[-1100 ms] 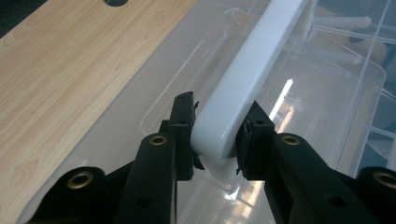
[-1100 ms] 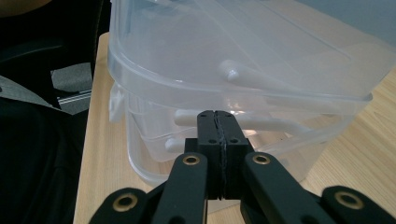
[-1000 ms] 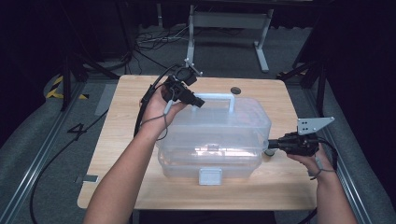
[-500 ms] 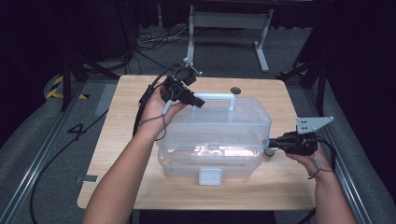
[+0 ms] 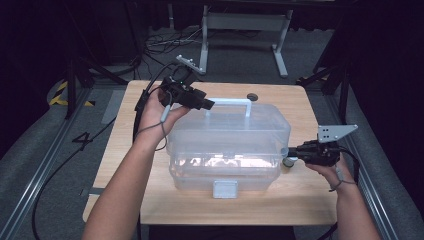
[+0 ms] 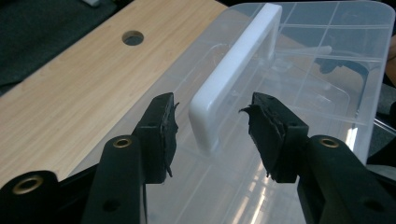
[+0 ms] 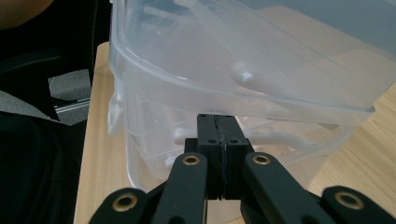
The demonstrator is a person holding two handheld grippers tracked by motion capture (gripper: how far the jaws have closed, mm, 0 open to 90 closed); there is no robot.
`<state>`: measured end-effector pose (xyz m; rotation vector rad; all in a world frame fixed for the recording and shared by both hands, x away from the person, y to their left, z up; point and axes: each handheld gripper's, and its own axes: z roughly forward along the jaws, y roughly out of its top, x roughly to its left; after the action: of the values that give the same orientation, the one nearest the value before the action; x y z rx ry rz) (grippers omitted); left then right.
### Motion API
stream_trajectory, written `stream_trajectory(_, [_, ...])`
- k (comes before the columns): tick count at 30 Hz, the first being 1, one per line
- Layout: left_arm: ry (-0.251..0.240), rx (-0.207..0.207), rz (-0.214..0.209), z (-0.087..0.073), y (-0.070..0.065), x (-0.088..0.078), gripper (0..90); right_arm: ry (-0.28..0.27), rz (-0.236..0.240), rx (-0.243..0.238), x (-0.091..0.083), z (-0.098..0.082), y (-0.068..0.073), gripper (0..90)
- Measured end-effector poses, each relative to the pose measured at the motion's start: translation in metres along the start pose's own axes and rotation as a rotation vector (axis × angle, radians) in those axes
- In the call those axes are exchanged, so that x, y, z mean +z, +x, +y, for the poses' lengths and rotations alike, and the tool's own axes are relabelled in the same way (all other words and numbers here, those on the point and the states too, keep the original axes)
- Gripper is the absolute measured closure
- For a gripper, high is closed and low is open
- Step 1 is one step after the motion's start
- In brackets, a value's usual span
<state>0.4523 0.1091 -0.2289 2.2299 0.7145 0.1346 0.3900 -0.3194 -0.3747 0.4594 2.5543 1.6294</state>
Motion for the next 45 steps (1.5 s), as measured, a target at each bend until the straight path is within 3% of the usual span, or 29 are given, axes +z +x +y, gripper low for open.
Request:
stream_trajectory(8, [-0.085, 0.009, 0.016, -0.012, 0.001, -0.032, 56.6, -0.013, -0.045, 0.022, -0.001, 0.009, 0.002, 89.8])
stream_trajectory(11, [-0.126, 0.023, 0.012, -0.017, -0.001, -0.045, 65.3, -0.017, -0.065, 0.030, -0.001, 0.011, 0.003, 89.8])
stream_trajectory(16, [-0.123, 0.029, 0.017, -0.024, -0.004, -0.054, 80.2, -0.027, -0.089, 0.046, -0.002, 0.014, 0.003, 89.9])
stream_trajectory(19, [-0.125, 0.030, 0.035, -0.029, -0.006, -0.059, 83.7, -0.042, -0.109, 0.065, -0.002, 0.017, 0.003, 89.9])
stream_trajectory(28, [-0.160, -0.006, 0.070, -0.046, -0.005, -0.082, 86.2, -0.083, -0.156, 0.104, -0.001, 0.030, -0.001, 89.9])
stream_trajectory(45, [-0.156, -0.036, 0.089, -0.082, -0.018, -0.087, 88.5, -0.158, -0.243, 0.158, 0.000, 0.044, -0.010, 89.9])
